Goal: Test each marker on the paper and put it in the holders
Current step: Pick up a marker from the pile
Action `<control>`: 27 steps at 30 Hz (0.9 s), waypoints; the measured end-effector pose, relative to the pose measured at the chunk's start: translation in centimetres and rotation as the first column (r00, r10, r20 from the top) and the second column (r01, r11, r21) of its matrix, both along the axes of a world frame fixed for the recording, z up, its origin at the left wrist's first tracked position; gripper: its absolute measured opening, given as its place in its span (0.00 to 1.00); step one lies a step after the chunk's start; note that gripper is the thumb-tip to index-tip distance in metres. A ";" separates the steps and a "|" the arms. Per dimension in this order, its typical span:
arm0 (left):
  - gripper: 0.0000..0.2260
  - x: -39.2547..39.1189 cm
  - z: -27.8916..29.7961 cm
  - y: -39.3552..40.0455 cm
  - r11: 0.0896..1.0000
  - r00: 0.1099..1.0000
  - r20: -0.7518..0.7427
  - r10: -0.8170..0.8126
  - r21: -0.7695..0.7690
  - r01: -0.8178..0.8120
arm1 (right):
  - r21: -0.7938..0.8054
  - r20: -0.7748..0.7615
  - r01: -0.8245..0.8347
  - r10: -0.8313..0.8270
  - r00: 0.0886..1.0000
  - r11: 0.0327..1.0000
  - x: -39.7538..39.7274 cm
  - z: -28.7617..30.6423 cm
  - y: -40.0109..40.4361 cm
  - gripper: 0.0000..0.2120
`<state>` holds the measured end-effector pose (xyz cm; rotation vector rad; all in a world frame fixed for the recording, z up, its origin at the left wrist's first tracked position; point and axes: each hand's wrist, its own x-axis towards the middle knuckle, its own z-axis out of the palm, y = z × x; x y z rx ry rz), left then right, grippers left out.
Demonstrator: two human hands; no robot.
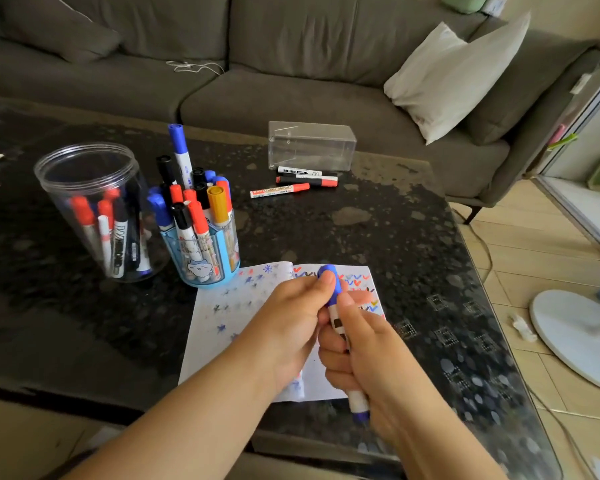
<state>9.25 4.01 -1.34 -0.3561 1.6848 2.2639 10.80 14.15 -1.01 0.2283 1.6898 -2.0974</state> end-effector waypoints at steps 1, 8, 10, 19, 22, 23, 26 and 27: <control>0.14 0.1 -0.3 0.5 0.997 0.999 0.035 0.013 -0.076 -0.010 | 0.166 -0.076 0.017 -0.005 0.997 0.986 0.1 -0.4 0.0 0.19; 0.17 -1.7 -0.4 -2.7 0.942 0.969 0.004 0.248 -0.233 -0.240 | 0.877 -0.243 0.068 0.316 0.917 0.476 4.4 -2.9 2.7 0.13; 0.11 -1.7 0.2 -3.6 0.965 0.973 0.010 0.231 -0.126 -0.228 | 0.807 -0.180 0.000 0.245 0.953 0.590 4.6 -3.6 3.6 0.14; 0.07 -0.6 -1.6 -3.1 0.717 0.998 -0.019 0.062 -0.694 -0.058 | 0.096 -0.138 0.018 -0.004 0.990 0.995 1.5 -2.4 3.0 0.16; 0.04 -0.9 -1.8 -3.9 0.561 0.996 -0.058 -0.074 -0.828 -0.006 | -0.142 -0.045 0.104 -0.111 0.993 0.984 0.0 -2.0 2.7 0.11; 0.04 -1.0 -2.2 -4.2 0.526 0.994 -0.061 -0.089 -0.851 -0.005 | -0.225 0.012 0.142 -0.143 0.990 0.964 -0.5 -2.2 2.7 0.12; 0.04 -1.1 -3.3 -5.2 0.490 0.995 -0.074 -0.074 -0.871 -0.028 | -0.254 0.020 0.138 -0.137 0.990 0.957 -1.7 -3.3 2.4 0.14; 0.05 -1.0 -3.6 -5.4 0.476 0.995 -0.078 -0.069 -0.879 -0.036 | -0.196 -0.020 0.106 -0.112 0.993 0.975 -2.0 -3.8 2.3 0.14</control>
